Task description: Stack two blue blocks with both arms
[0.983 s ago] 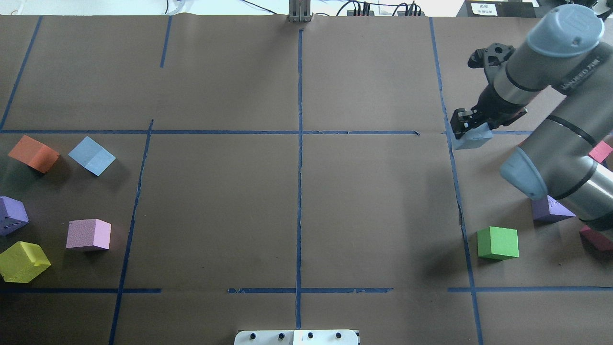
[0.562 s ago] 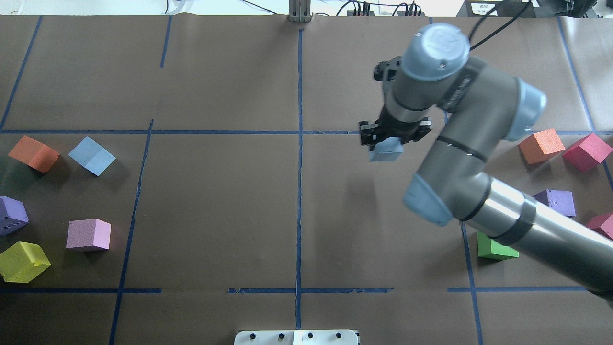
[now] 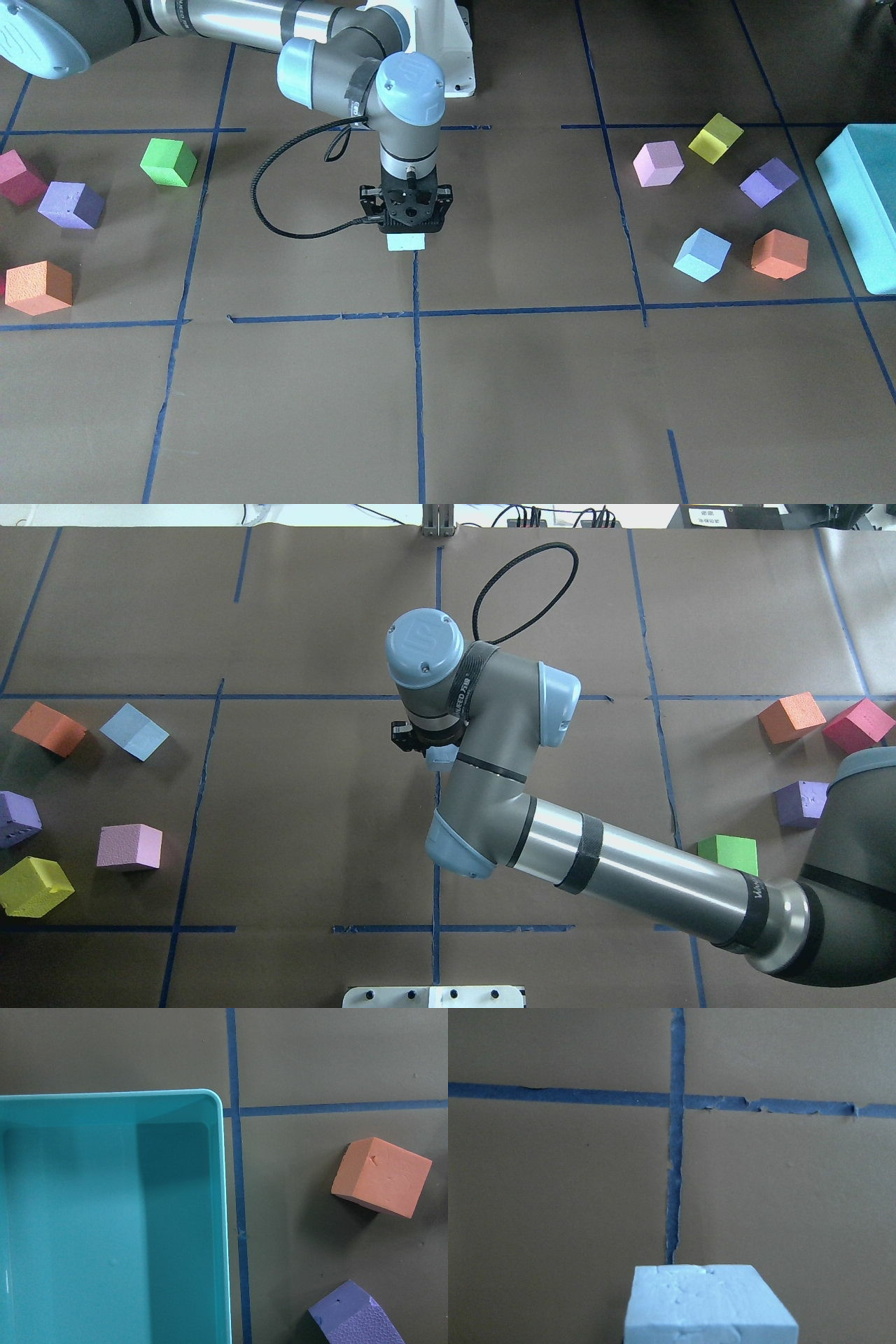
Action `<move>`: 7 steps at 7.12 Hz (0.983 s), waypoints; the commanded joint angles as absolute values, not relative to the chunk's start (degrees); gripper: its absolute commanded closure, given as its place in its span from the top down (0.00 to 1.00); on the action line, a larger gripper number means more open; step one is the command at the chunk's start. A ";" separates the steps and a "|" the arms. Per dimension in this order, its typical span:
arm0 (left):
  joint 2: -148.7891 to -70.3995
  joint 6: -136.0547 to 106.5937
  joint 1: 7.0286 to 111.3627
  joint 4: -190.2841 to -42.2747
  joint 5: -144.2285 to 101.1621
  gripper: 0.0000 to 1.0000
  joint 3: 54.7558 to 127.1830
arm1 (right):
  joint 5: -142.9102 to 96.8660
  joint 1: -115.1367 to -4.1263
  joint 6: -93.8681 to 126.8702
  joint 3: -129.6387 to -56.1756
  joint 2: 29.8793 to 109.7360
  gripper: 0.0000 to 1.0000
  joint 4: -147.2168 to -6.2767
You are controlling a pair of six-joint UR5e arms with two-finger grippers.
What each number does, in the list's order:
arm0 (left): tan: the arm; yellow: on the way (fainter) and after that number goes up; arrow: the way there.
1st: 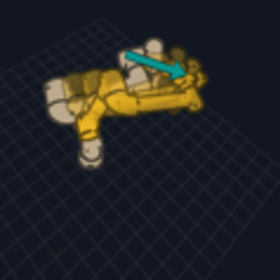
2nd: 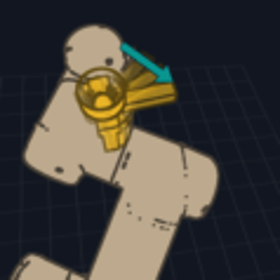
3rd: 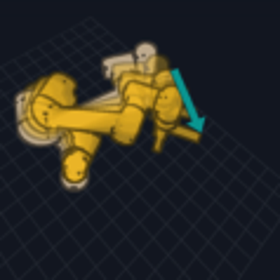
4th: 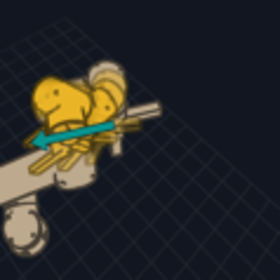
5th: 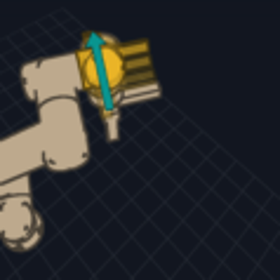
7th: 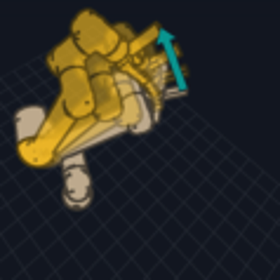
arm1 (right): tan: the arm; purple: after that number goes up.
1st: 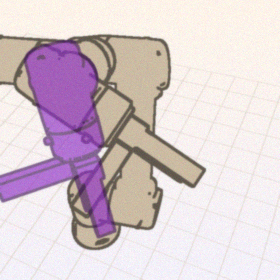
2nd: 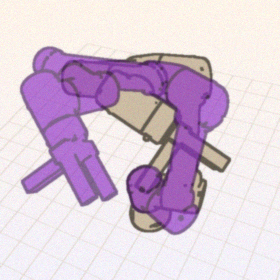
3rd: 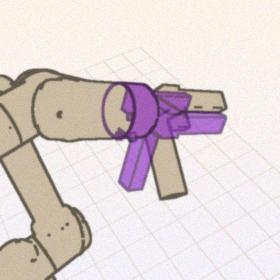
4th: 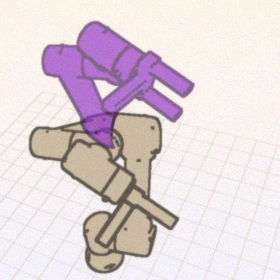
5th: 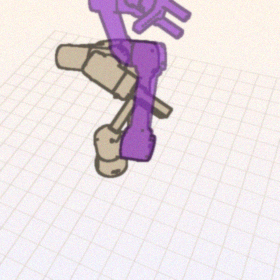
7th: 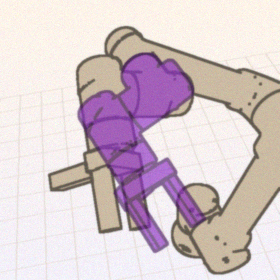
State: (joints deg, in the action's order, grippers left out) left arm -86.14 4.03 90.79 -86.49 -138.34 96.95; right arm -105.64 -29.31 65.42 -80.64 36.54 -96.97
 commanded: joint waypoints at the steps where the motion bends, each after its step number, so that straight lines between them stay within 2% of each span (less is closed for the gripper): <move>1: -86.13 4.04 90.79 -86.48 -138.34 1.00 97.03 | -104.85 -28.48 65.65 -76.84 35.95 0.07 -92.68; 3: -86.13 4.13 90.79 -86.48 -138.43 1.00 96.94 | -105.12 -28.48 66.79 -74.62 35.69 0.08 -89.56; 4: -86.13 4.22 90.79 -86.48 -138.43 1.00 96.94 | -105.12 -28.48 67.23 -74.62 35.68 0.18 -89.56; 5: -86.13 4.22 90.79 -86.48 -138.43 1.00 96.94 | -105.12 -28.48 67.24 -74.62 35.68 0.45 -89.56; 6: -86.13 4.22 90.79 -86.48 -138.43 1.00 96.94 | -105.20 -28.39 67.24 -74.62 35.77 0.90 -89.56; 7: -86.13 4.22 90.79 -86.48 -138.43 1.00 96.94 | -105.21 -28.48 69.41 -74.79 35.68 0.99 -89.47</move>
